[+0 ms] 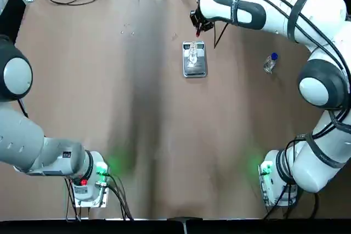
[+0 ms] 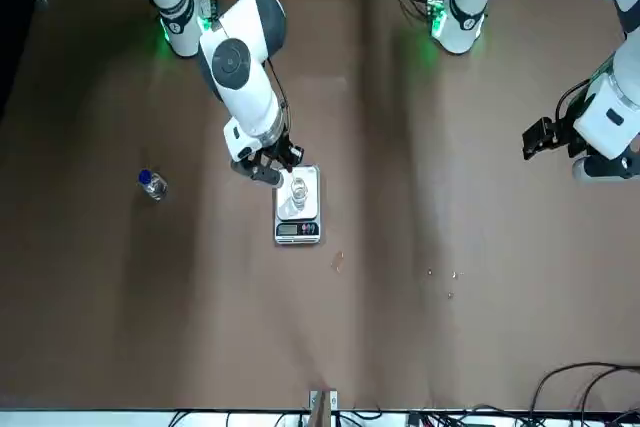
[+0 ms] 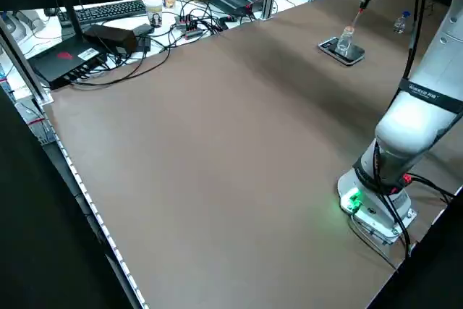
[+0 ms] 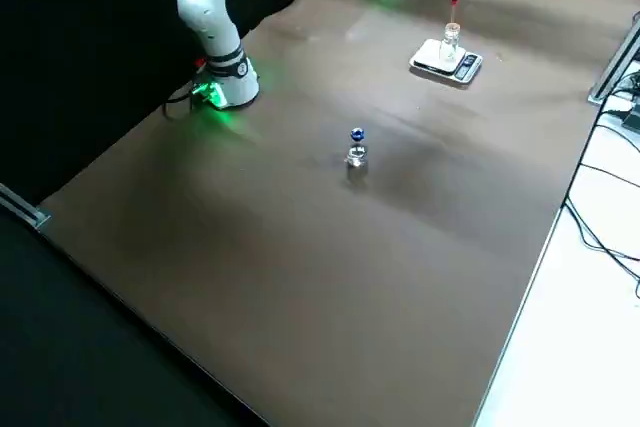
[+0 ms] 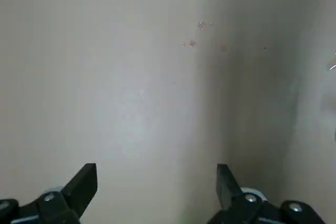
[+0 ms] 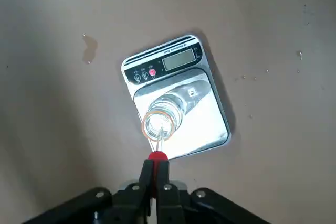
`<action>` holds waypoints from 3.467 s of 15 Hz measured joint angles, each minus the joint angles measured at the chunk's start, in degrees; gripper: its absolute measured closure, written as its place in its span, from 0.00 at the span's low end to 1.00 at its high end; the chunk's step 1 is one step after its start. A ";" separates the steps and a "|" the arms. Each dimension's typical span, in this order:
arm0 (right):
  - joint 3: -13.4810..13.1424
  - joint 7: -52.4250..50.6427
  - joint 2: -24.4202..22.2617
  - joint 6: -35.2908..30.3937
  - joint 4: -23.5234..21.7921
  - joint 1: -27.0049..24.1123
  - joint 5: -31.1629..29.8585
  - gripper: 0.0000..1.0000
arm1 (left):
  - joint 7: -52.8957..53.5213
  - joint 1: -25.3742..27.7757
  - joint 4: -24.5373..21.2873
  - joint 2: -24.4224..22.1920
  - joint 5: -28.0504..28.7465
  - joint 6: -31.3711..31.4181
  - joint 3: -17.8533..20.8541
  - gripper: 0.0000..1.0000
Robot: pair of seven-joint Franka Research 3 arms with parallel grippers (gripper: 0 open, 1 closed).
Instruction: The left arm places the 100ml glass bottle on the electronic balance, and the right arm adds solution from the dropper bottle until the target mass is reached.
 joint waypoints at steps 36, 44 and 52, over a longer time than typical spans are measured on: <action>-1.82 -38.94 -10.82 -26.72 -3.92 -30.41 -4.56 0.94 | -0.14 0.11 -0.01 1.12 0.00 0.07 0.16 0.00; -1.94 -55.77 -19.69 -16.79 -18.93 -39.66 -6.01 0.94 | -0.14 0.13 -0.01 1.12 0.00 0.07 0.17 0.00; -1.83 -56.16 -19.91 -8.61 -25.63 -39.70 -8.99 0.94 | -0.15 0.03 -0.01 1.12 0.00 0.07 0.16 0.00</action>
